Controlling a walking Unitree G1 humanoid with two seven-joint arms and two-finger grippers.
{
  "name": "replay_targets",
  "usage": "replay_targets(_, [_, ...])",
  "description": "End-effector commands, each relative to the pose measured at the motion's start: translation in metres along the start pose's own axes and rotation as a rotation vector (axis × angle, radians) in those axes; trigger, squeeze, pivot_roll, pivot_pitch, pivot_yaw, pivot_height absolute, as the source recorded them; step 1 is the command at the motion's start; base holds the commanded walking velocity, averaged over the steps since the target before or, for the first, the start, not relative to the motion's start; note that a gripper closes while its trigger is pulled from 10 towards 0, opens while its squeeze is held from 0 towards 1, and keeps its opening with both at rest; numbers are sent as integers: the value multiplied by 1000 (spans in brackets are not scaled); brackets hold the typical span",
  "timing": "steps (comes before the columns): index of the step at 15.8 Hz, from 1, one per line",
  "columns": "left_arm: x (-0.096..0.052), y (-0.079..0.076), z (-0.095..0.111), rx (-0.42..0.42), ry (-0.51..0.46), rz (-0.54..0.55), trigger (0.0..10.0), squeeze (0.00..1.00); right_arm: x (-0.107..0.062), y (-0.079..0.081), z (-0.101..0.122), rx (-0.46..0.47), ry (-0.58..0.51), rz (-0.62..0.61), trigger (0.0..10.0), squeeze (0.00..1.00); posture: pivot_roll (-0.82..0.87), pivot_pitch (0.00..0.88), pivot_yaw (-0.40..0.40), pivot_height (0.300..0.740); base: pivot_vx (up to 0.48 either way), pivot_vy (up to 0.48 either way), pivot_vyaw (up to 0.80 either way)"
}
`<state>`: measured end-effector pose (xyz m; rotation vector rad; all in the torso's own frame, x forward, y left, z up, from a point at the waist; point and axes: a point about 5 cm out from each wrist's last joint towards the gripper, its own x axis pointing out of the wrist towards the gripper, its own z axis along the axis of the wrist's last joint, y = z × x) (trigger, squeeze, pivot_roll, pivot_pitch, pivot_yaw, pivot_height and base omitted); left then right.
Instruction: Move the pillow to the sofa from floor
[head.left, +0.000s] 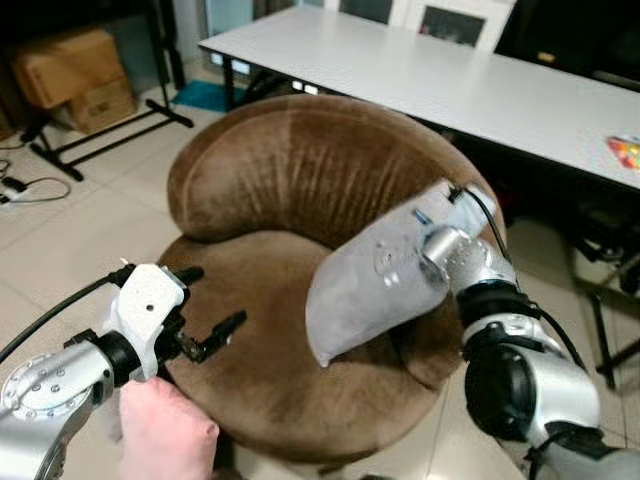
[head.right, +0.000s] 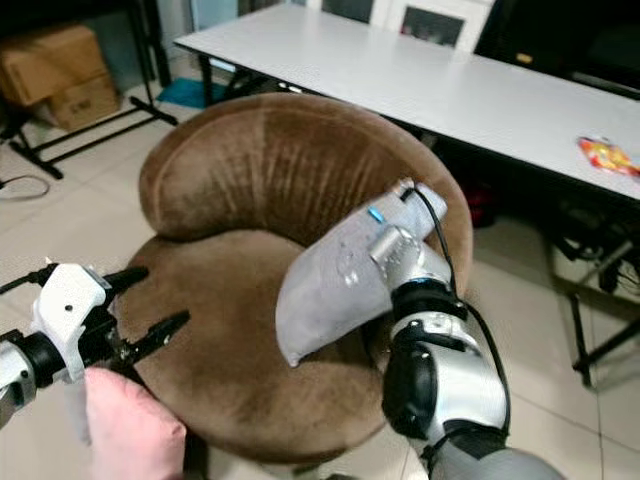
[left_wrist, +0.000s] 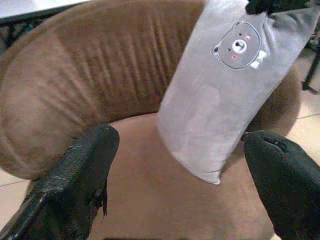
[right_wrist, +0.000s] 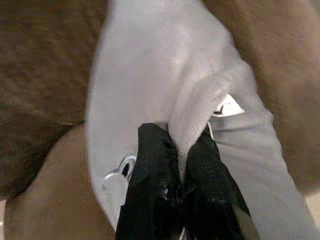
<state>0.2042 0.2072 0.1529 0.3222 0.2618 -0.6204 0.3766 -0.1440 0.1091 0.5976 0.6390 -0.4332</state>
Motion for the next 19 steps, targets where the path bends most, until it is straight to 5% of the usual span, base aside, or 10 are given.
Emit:
replay_targets(1, [-1, -2, 3, -1, 2, -28, 10000, 0, 0, 4, 3, -1, -13, -3, 10000, 0, 96, 0, -87, 740, 0, 0, 0])
replay_targets(5, [-13, -1, 1, -53, 55, -65, 10000, 0, 3, 5, 9, -29, -68, -15, 10000, 0, 114, 0, -96, 740, 0, 0, 0])
replay_targets(7, [-15, 1, 2, -46, 55, -60, 10000, 0, 4, 5, 15, -63, -122, 51, 10000, 1000, 114, 0, -96, 740, 0, 0, 0])
replay_targets(9, [-16, 2, 5, -43, 38, -35, 10000, 0, 7, -11, 23, -89, -171, 14, 10000, 1000, 112, 0, -94, 740, 0, 0, 0])
replay_targets(10, [-14, 2, 5, -39, 26, -10, 10000, 0, 8, -23, 35, -36, -236, -27, 10000, 0, 103, 0, -90, 740, 0, 0, 0])
replay_targets(12, [-4, 15, 3, 57, 5, 229, 10000, 0, 3, -26, 64, -125, -399, 41, 10000, 0, 95, 0, -96, 740, 0, 0, 0])
replay_targets(13, [-5, 27, -4, 41, 22, 422, 10000, 0, -4, -8, 68, -314, -446, 182, 10000, 0, 89, 0, -104, 740, 0, 0, 0])
replay_targets(15, [-8, 26, -15, 17, 61, 526, 10000, 0, -27, 12, 38, -583, -435, 450, 10000, 0, 61, 0, -110, 740, 0, 0, 0])
replay_targets(16, [-5, 18, -11, -14, 15, 545, 10000, 0, -48, 3, 19, -604, -459, 539, 10000, 0, 48, 0, -116, 740, 0, 0, 0])
replay_targets(19, [-3, 13, -10, -5, -43, 611, 10000, 0, -71, -26, -22, -686, -478, 566, 10000, 0, 41, 0, -118, 740, 0, 0, 0])
